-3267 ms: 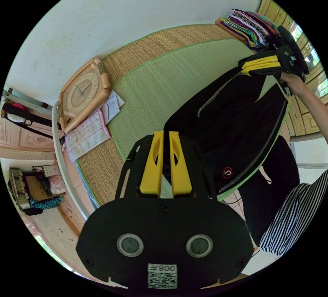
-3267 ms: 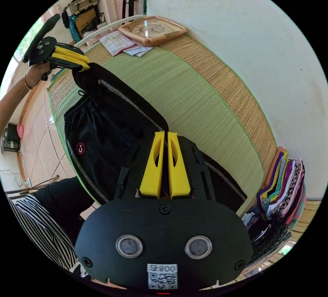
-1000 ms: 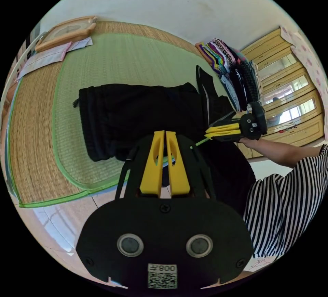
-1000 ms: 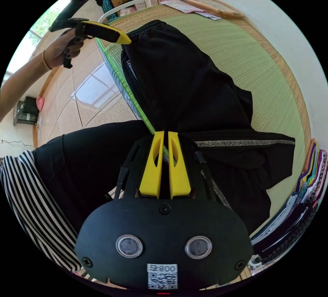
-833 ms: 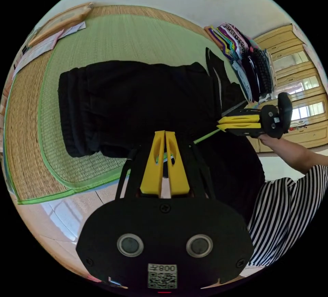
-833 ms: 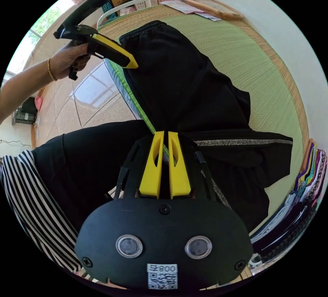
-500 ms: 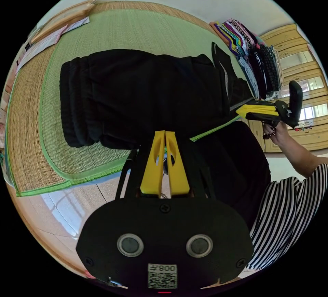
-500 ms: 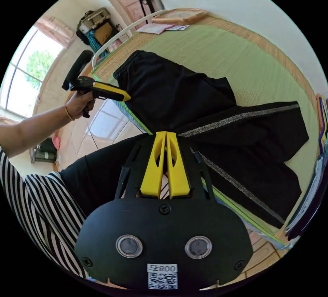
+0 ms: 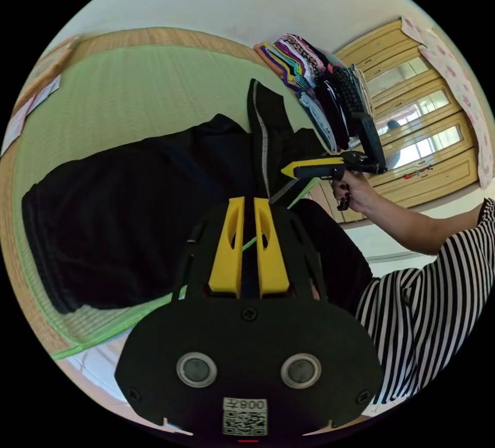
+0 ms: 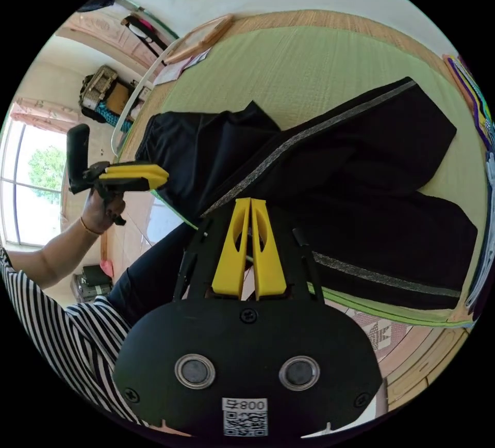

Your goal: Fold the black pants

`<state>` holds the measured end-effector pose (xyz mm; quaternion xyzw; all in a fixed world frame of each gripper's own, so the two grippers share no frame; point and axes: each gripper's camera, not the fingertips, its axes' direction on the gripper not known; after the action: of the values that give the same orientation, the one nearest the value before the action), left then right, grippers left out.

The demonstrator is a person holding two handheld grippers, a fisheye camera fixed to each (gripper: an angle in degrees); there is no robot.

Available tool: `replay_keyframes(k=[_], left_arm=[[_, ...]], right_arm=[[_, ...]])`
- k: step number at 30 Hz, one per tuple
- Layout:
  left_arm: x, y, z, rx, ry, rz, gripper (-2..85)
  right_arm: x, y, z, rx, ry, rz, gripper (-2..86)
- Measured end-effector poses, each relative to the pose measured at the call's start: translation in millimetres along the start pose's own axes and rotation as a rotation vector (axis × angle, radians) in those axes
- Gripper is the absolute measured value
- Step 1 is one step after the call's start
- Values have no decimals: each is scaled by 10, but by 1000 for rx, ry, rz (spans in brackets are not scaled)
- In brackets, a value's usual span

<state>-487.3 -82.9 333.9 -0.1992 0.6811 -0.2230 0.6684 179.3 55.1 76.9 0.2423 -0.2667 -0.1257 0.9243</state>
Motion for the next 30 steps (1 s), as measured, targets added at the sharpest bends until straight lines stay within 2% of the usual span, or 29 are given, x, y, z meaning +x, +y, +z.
replay_keyframes(k=[7,15,21,30], left_arm=[[128,-675,658,-114,10,10,58],[318,-1055,1086,-178,1,1,24],[500,-1294,1273,-177,26,7,14],[861,-1646,1487,-165,79,29,7]], right_arm=[[697,-559,-729,44,90,130,42],[1221,-1145,-948,-112,163,243,73],[1392,-1138,-1175,-152,160,299,61],[1508,-811,-1747,-142,144,243,10]])
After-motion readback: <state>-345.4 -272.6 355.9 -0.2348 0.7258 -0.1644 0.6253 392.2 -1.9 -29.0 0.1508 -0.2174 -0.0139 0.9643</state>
